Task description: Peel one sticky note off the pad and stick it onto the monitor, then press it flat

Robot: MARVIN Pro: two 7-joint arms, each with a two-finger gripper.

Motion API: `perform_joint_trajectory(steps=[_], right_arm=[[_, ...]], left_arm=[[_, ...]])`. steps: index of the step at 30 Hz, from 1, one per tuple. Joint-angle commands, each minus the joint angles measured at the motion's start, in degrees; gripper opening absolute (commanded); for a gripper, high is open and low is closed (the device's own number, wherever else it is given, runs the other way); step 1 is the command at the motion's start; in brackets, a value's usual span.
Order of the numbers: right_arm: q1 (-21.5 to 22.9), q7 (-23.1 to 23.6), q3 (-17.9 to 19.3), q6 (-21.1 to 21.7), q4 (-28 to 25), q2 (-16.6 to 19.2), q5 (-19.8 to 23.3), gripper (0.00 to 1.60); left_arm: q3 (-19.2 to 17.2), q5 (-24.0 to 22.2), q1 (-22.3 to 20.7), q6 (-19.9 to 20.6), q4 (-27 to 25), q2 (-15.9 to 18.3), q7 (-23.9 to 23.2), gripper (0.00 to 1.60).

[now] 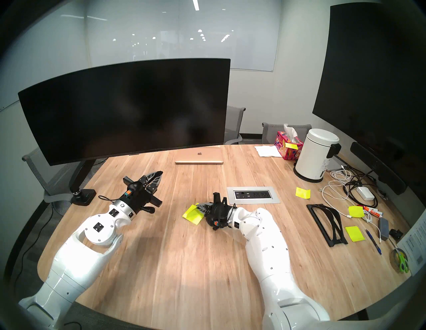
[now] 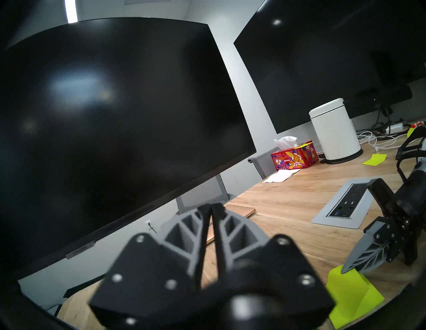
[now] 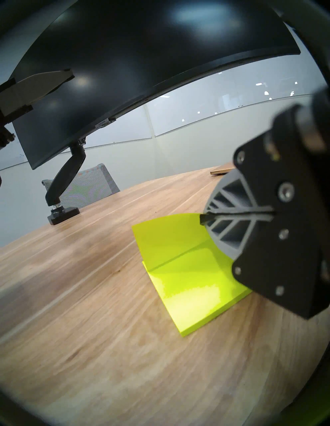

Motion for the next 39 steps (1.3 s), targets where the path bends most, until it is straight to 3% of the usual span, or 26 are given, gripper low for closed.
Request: perform_joint_trajectory(steps=[1,16,30,39], right_arm=[[-1.01,0.77,-0.1,0.31,0.06,-0.29,0.24,0.0],[-0.87,0.53,0.25,1.16,0.79,-0.42,0.15,0.0],[-1.16,0.54,1.24,1.08,0.87,-0.45,1.39,0.0],[-1.51,0.59,1.14,0.78,0.02,-0.72,1.86,0.0]], left_arm=[[-0.29,-0.06,1.68,0.09,-2.82,0.54,0.17,0.0],[-0.3,-0.96,3.42,-0.32,-3.76,2.07,-1.05,0.0],[1.45,-0.84,-2.23,0.49,-1.6,-0.29,-2.77,0.0],[1.14,-1.05,1.26,0.28,-5.35,0.7,-2.23,0.0]])
